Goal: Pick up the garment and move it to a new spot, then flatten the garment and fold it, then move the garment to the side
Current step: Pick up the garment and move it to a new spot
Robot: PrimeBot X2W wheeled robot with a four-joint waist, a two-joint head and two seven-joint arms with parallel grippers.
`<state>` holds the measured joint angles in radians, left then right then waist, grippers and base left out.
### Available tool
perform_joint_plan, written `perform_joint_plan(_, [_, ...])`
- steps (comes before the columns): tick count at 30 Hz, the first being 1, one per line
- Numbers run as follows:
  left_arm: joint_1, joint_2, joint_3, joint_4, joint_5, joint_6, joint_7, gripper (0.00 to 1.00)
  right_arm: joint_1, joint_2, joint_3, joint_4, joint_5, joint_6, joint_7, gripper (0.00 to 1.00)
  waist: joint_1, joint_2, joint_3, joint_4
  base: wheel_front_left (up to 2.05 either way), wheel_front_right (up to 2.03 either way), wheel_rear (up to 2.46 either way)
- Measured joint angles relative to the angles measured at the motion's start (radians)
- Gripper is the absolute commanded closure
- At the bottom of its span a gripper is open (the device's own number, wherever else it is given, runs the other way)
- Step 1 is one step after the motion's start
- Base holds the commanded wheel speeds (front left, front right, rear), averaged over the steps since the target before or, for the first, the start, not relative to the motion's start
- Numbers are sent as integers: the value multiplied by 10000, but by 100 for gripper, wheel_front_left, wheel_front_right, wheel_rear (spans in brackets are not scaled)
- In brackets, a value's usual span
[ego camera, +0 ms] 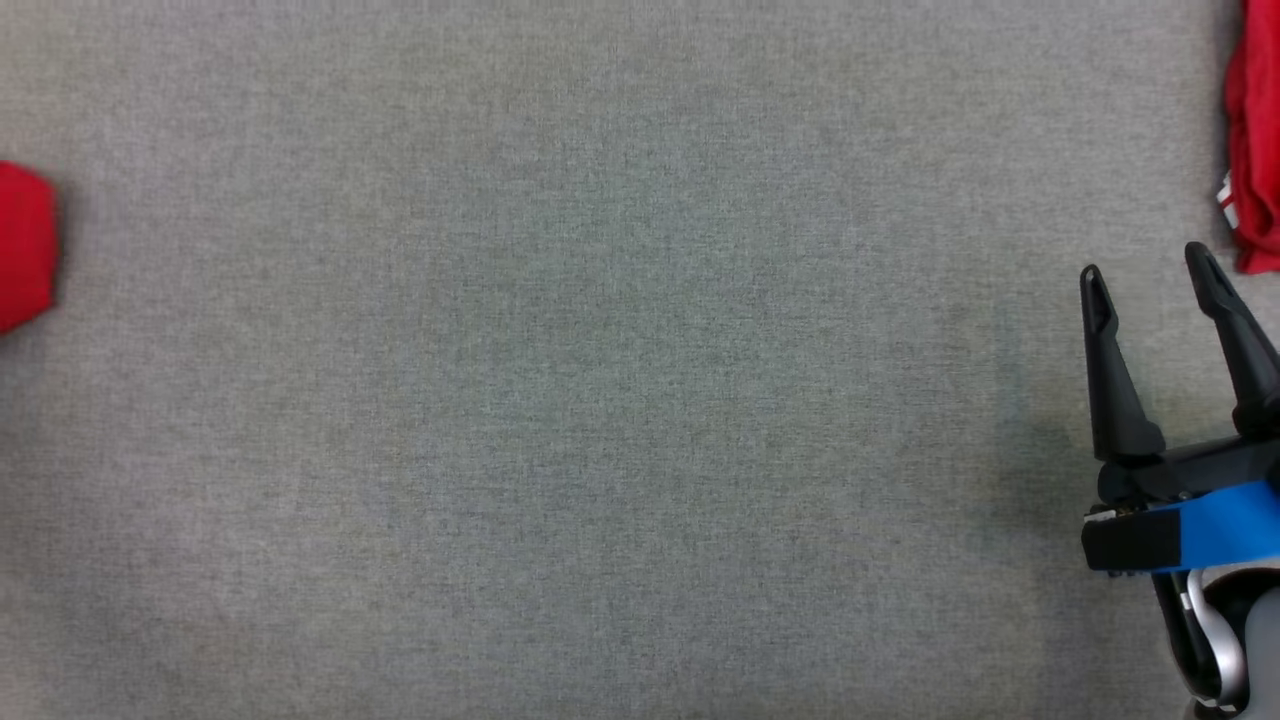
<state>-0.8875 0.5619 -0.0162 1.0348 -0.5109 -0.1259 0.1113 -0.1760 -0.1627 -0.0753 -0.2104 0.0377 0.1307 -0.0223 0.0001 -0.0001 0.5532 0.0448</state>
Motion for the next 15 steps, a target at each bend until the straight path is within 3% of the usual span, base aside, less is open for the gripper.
perform_joint_plan(9, [-1141,380,-1122,-1202,272,-40,-2474,100,-44,389,142,970,207,0,-581,0,0,-1,-779,-207,0,0,0])
perform_joint_plan(15, [-2078,144,-2025,-2533,688,-40,-3039,100,-69,704,332,1820,405,0,-1080,0,-2,-1,-1417,-572,0,0,0])
